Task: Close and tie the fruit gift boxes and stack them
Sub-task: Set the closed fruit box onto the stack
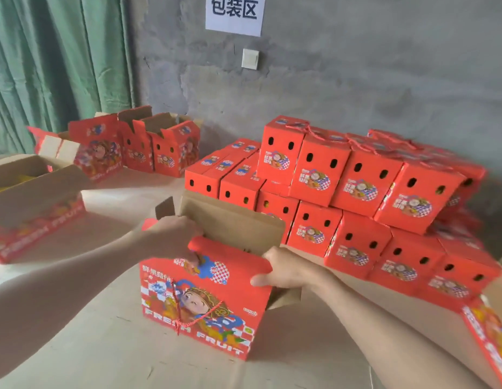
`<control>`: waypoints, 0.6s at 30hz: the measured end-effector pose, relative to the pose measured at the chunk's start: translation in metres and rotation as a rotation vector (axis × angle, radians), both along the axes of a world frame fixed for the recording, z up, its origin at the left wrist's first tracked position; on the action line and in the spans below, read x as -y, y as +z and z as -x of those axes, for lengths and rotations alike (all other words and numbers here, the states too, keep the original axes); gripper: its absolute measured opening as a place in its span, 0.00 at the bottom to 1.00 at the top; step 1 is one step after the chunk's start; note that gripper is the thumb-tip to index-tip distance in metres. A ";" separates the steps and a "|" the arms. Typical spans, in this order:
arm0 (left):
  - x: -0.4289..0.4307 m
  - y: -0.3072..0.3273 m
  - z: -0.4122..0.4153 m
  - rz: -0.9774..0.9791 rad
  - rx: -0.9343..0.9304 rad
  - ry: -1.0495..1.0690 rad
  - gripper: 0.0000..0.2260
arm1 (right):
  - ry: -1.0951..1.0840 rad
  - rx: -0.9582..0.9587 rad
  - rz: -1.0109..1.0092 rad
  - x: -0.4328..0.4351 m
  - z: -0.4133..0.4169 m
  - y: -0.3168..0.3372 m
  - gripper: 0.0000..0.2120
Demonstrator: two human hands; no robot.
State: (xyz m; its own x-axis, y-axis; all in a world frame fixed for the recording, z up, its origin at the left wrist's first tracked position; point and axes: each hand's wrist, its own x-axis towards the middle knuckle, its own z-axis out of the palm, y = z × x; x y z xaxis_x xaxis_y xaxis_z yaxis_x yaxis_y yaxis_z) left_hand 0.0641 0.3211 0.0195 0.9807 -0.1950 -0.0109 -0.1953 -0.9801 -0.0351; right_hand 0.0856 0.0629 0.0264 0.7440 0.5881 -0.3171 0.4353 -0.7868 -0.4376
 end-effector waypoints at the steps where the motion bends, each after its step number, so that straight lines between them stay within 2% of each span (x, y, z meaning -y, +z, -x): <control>1: 0.005 0.001 0.003 0.013 0.032 0.004 0.19 | -0.017 -0.047 -0.039 0.004 0.005 -0.002 0.16; 4: 0.027 0.003 0.021 0.055 0.137 0.027 0.16 | -0.036 -0.084 -0.023 0.023 0.013 0.003 0.09; 6: 0.049 0.000 0.036 0.055 0.189 0.038 0.14 | -0.044 -0.121 -0.020 0.043 0.013 0.007 0.10; 10: 0.102 -0.013 0.061 0.048 0.302 -0.008 0.17 | -0.016 -0.177 0.015 0.095 0.017 0.009 0.09; 14: 0.143 -0.013 0.071 0.097 0.226 -0.070 0.17 | -0.025 -0.252 0.041 0.142 0.024 0.007 0.10; 16: 0.151 -0.007 0.071 0.322 0.177 -0.069 0.18 | -0.017 -0.296 0.011 0.158 0.027 0.007 0.14; 18: 0.147 -0.002 0.071 0.633 0.275 -0.018 0.19 | -0.018 -0.298 -0.040 0.171 0.031 0.010 0.25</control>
State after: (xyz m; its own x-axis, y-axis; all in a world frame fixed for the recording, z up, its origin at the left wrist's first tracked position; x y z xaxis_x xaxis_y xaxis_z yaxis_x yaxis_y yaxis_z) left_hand -0.0066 0.1745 0.0171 0.9280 -0.0975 0.3595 -0.2774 -0.8249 0.4925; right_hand 0.0551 -0.1081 0.0367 0.6323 0.5919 -0.4999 0.2687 -0.7728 -0.5750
